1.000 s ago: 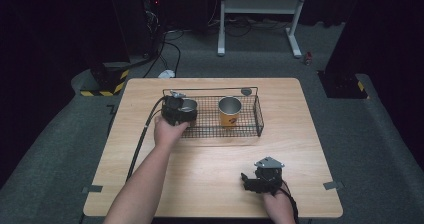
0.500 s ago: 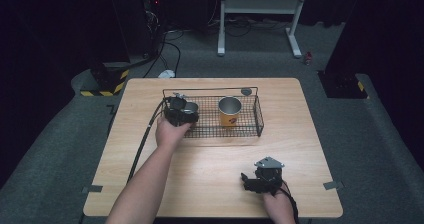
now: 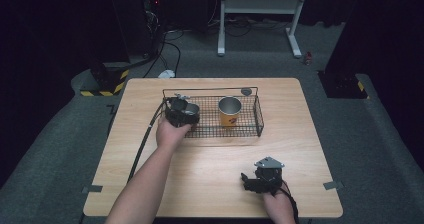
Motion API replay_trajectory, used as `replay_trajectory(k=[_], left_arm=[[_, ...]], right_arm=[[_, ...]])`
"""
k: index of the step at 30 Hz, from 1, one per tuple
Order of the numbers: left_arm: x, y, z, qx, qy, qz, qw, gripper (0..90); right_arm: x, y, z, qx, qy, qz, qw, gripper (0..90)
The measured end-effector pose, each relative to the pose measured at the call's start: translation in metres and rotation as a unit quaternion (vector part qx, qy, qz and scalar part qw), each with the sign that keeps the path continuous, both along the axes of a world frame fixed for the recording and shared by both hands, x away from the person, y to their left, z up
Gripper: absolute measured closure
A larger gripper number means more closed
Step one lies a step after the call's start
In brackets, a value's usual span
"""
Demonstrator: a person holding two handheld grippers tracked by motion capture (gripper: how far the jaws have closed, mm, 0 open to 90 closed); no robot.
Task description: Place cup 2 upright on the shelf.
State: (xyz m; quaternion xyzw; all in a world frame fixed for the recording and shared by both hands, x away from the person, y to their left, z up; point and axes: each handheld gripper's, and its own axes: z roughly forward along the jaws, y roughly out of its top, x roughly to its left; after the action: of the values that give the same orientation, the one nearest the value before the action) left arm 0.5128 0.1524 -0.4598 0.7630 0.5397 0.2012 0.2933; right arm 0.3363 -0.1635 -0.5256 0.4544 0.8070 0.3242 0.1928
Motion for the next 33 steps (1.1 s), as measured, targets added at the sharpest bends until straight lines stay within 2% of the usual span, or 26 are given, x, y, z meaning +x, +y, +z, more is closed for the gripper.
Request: replay_trajectory(k=[17, 25, 33], left_arm=[[-0.006, 0.008, -0.001, 0.004, 0.000, -0.009, 0.9999, 18.8], [-0.003, 0.012, 0.002, -0.011, -0.015, -0.001, 0.9998, 18.8], [-0.003, 0.010, -0.003, 0.010, -0.005, -0.007, 0.9999, 18.8]], right_arm=[[0.000, 0.000, 0.000, 0.000, 0.000, 0.000, 1.0000, 9.9], [0.000, 0.000, 0.000, 0.000, 0.000, 0.000, 1.0000, 9.9], [0.000, 0.000, 0.000, 0.000, 0.000, 0.000, 1.0000, 9.9]])
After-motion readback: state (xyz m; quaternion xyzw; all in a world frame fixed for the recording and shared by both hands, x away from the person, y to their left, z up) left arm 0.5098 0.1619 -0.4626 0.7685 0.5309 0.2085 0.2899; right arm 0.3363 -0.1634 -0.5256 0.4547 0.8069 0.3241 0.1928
